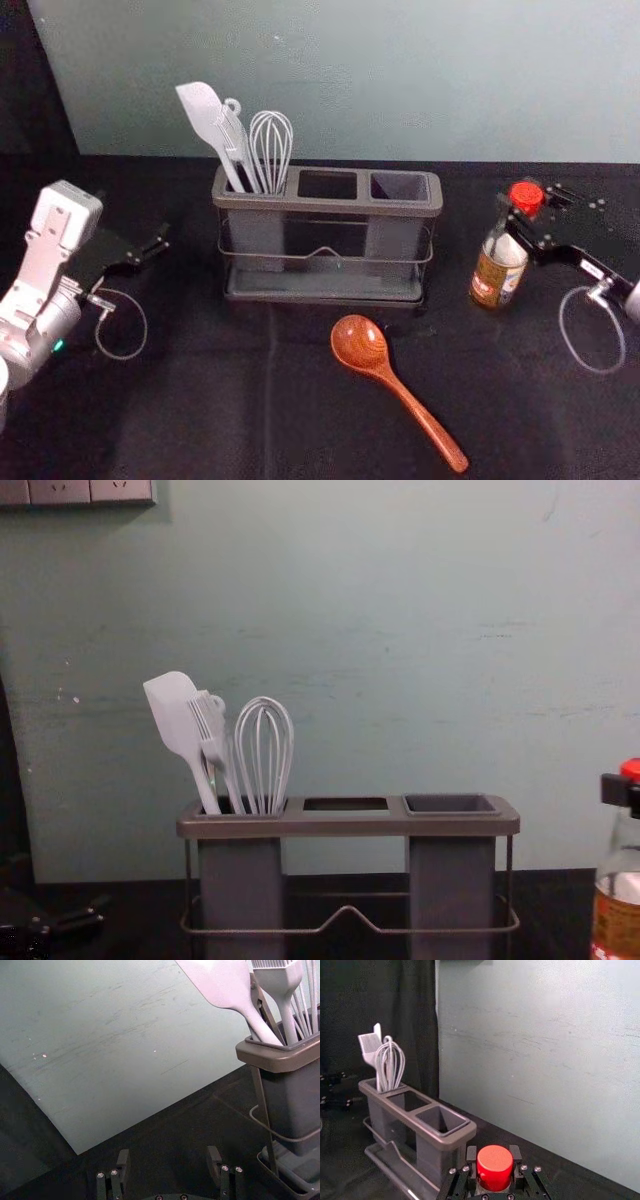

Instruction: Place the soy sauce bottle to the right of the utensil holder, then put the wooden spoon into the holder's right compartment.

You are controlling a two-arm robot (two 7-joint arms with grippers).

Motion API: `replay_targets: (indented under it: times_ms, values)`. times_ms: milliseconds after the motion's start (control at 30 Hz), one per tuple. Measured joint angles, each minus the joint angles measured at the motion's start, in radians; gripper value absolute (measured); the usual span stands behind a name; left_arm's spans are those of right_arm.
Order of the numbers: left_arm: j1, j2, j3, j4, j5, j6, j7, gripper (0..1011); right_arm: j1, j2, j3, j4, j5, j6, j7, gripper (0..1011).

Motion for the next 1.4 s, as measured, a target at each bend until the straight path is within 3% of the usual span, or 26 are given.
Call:
replay_targets:
  times_ms: [233, 500, 1400]
  values:
    - [0.0, 0.0, 0.0, 0.0, 0.0, 0.0, 0.0, 1005, 0.069, -0.047, -0.037, 0.068, -0.019, 0.011, 0.0, 392]
    - [0.0, 0.0, 0.0, 0.0, 0.0, 0.0, 0.0, 1005, 0.103, -0.076, -0.058, 0.11, -0.035, 0.018, -0.005, 392]
    - [0.0, 0.0, 0.0, 0.0, 0.0, 0.0, 0.0, 1005, 0.122, -0.101, -0.071, 0.143, -0.053, 0.02, -0.009, 408]
